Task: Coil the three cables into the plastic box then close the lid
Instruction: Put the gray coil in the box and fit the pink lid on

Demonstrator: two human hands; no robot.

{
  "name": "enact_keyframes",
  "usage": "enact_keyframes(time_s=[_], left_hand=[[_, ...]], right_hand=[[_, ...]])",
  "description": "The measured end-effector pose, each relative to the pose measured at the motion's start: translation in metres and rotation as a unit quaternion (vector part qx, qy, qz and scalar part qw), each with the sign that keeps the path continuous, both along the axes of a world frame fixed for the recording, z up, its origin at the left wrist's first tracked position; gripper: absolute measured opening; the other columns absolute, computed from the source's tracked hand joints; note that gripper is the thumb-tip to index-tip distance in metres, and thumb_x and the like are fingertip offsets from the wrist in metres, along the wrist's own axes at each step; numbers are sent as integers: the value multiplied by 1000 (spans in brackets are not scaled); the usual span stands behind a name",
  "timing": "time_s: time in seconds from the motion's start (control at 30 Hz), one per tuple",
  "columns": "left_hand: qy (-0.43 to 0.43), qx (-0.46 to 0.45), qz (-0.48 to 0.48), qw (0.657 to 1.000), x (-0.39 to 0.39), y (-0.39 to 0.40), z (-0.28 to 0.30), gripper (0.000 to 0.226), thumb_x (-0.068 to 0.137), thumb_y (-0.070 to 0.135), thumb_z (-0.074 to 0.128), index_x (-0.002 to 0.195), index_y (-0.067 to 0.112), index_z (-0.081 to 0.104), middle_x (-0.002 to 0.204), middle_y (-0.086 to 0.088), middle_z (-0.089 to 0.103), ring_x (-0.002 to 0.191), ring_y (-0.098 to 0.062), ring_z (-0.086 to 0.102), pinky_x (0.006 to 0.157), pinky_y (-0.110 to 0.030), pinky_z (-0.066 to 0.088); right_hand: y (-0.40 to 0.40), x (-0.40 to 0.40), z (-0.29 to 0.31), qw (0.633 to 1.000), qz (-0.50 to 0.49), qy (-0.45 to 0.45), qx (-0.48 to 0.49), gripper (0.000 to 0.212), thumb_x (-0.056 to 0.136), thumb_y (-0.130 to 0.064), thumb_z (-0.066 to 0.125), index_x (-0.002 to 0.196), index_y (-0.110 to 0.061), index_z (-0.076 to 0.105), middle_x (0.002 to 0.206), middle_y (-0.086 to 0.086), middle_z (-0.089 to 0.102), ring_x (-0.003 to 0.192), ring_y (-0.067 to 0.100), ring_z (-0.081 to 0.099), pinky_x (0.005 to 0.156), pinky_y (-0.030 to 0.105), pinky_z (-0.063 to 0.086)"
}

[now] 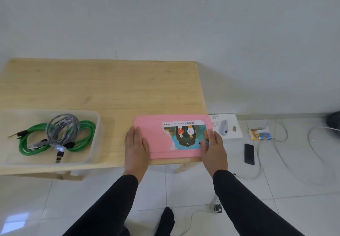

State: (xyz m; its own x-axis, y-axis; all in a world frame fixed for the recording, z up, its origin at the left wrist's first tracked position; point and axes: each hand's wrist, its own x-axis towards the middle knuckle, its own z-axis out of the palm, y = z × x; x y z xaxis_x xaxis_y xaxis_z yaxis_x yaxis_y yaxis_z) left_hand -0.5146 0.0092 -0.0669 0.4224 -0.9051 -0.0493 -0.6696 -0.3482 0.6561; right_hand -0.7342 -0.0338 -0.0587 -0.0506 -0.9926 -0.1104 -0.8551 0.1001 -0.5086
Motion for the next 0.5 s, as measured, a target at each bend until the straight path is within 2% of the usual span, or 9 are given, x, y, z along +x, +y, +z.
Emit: enact_keyframes(time_s=[0.17, 0.4, 0.5], left_hand=[[58, -31, 26, 998, -1, -12, 12, 45, 98, 17, 37, 142, 6, 33, 151, -12, 27, 139, -22, 27, 110, -20, 15], [66, -119, 30, 990, 19, -37, 57, 42, 98, 16, 39, 139, 9, 40, 149, -9, 34, 137, -17, 31, 108, -17, 17], [63, -144, 31, 987, 41, -42, 82, 42, 99, 20, 36, 141, 13, 37, 150, -1, 31, 137, -12, 30, 107, -14, 16]], right_hand=[[-13, -2, 10, 999, -16, -7, -34, 45, 96, -24, 40, 139, -13, 31, 140, 14, 38, 119, 31, 49, 94, 37, 46], [-33, 10, 46, 996, -21, -32, -80, 46, 96, -24, 41, 139, -14, 32, 139, 15, 40, 121, 30, 47, 95, 39, 45], [-38, 33, 68, 992, -16, -49, -112, 46, 95, -22, 42, 139, -15, 33, 137, 14, 41, 117, 29, 49, 91, 35, 45]])
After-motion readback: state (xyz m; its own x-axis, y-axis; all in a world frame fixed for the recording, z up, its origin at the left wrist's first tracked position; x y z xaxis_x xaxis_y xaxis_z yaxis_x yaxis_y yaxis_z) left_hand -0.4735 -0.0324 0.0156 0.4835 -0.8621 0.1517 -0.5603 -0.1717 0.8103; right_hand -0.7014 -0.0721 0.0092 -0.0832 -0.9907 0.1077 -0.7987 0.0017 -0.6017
